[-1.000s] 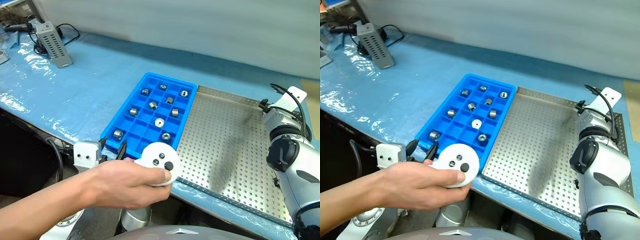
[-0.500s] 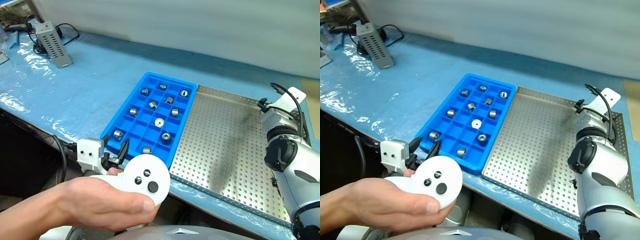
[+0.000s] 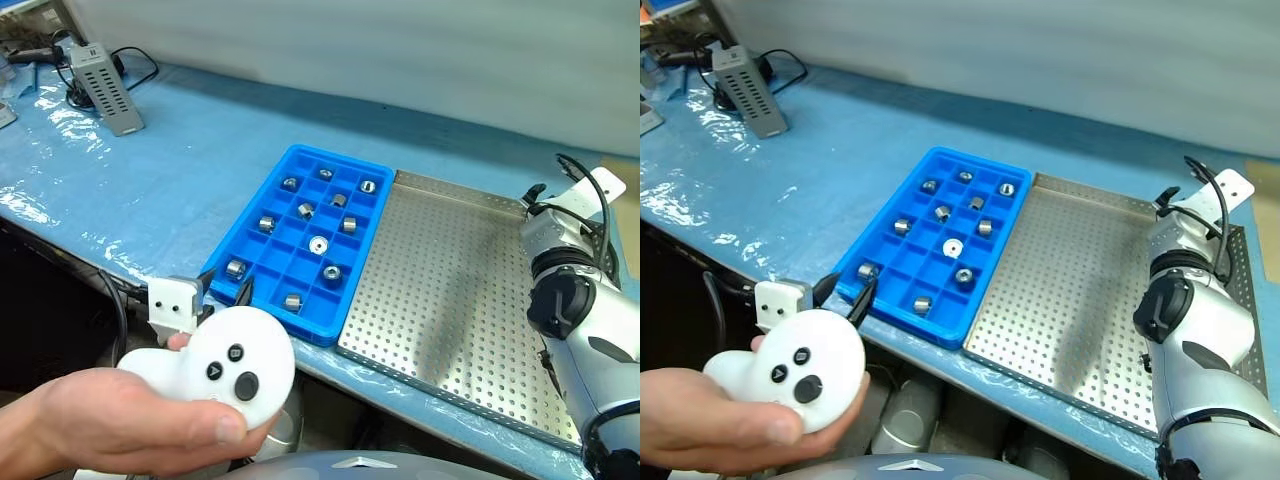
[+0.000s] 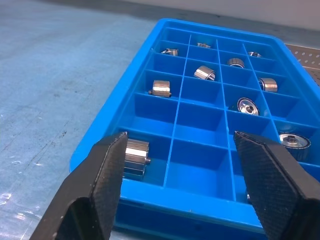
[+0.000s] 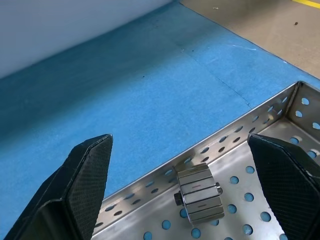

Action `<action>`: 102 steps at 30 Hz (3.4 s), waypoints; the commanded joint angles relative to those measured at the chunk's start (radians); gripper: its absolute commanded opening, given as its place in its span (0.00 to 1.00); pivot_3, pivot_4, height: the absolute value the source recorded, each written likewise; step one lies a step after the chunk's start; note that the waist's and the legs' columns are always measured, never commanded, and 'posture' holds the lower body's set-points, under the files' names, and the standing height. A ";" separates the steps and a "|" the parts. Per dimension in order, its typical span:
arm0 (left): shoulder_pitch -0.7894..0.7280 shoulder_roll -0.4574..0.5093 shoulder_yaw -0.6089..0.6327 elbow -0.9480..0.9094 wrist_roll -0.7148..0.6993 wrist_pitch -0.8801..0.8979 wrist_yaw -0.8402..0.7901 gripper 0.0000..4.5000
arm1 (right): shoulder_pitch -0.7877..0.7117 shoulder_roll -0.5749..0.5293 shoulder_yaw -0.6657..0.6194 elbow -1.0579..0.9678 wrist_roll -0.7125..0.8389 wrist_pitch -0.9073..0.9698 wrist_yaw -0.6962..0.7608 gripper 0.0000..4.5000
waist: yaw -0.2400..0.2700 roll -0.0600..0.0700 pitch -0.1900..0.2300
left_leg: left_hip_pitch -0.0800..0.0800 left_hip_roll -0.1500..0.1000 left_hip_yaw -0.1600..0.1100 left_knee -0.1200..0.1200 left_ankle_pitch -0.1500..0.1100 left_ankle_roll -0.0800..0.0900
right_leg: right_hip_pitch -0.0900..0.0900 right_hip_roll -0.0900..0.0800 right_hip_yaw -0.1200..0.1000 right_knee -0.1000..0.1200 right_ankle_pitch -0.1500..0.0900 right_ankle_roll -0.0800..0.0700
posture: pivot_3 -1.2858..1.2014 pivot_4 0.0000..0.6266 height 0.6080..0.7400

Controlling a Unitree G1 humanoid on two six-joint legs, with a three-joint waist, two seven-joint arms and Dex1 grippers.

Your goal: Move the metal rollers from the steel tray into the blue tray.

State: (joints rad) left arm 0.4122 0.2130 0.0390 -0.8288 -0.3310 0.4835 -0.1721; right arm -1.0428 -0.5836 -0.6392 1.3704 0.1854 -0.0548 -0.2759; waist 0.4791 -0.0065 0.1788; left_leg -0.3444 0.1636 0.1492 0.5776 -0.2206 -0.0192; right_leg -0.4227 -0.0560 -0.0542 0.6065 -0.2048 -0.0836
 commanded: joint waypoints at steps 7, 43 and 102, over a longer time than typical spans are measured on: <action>0.002 0.001 0.001 0.004 -0.007 -0.020 -0.023 0.80 | -0.022 -0.007 0.076 -0.017 -0.055 0.029 -0.103 0.99 | -0.002 0.000 0.000 | 0.000 0.000 0.000 0.000 0.000 0.000 | 0.000 0.000 0.000 0.000 -0.001 0.002 | 0.78 0.24 1.00; -0.025 0.026 0.021 0.037 -0.031 -0.008 -0.060 0.80 | -0.045 0.050 0.141 -0.024 -0.024 0.158 -0.075 0.39 | -0.056 0.000 0.000 | -0.001 0.000 0.000 0.000 0.000 0.000 | 0.000 0.000 0.000 0.000 -0.001 0.002 | 0.77 0.24 1.00; 0.078 0.226 0.606 0.125 -0.284 -0.038 -0.233 0.80 | 0.095 0.660 0.920 -0.636 -0.079 0.167 1.570 0.13 | -0.213 -0.007 0.001 | 0.000 0.008 -0.001 0.000 0.000 0.003 | 0.006 0.000 -0.009 -0.005 -0.002 -0.008 | 0.74 0.24 1.00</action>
State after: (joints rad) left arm 0.4810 0.4408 0.6115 -0.6620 -0.6118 0.4705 -0.4097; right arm -0.9487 0.0550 0.2729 0.7739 0.0988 0.1170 1.3035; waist 0.2657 -0.0133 0.1793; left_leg -0.3442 0.1719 0.1482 0.5769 -0.2208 -0.0169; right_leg -0.4171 -0.0555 -0.0631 0.6016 -0.2068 -0.0920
